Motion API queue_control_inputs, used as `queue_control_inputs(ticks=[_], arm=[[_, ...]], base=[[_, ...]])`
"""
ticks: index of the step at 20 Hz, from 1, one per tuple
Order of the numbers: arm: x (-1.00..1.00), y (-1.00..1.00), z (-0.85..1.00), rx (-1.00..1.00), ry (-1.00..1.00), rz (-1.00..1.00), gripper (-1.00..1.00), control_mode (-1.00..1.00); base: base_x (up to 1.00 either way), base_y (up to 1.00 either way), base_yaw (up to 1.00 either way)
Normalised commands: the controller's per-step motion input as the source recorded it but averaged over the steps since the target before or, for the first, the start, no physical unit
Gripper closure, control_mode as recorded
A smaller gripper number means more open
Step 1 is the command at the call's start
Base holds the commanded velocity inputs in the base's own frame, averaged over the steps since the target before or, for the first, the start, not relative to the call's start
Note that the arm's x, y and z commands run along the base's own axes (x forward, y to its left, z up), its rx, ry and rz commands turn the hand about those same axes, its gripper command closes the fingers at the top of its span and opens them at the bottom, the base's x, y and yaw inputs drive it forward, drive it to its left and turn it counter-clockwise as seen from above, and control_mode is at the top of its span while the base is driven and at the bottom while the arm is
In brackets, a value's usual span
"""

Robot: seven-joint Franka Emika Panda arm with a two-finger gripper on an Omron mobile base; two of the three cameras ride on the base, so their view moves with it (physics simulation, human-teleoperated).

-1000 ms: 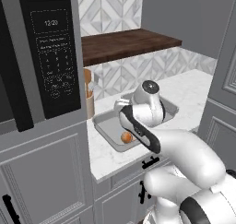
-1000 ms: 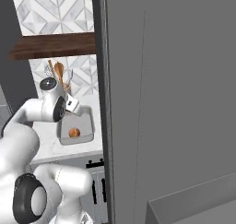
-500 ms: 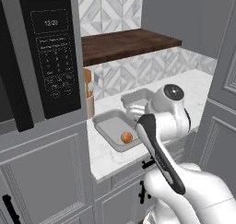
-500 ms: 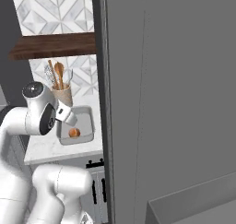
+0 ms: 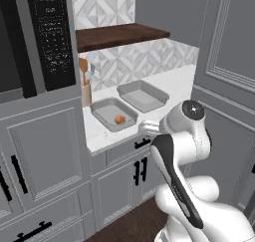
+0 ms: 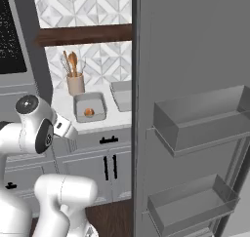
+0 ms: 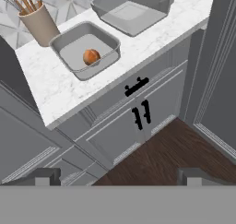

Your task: Place one onion and one steak in each tupperware on the nearby counter, to pack two identical lunches.

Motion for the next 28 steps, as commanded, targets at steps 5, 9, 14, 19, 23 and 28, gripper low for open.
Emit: queue_control_inputs(ticks=[5,9,14,19,23,28], arm=[[0.00,0.00,0.00,0.00,0.00,0.00,-1.00,1.00],[0.00,0.00,0.00,0.00,0.00,0.00,-1.00,1.00],[0.00,0.00,0.00,0.00,0.00,0.00,-1.00,1.00],[0.00,0.00,0.00,0.00,0.00,0.00,-1.00,1.00],[0.00,0.00,0.00,0.00,0.00,0.00,-1.00,1.00],[0.00,0.00,0.00,0.00,0.00,0.00,-1.00,1.00]], base=[[-1.00,0.36,-0.18],[-0.99,0.09,-0.49],[-0.60,0.02,-0.79],[-0.01,0.00,-0.99],[0.00,0.00,-1.00],[0.38,0.18,-0.70]])
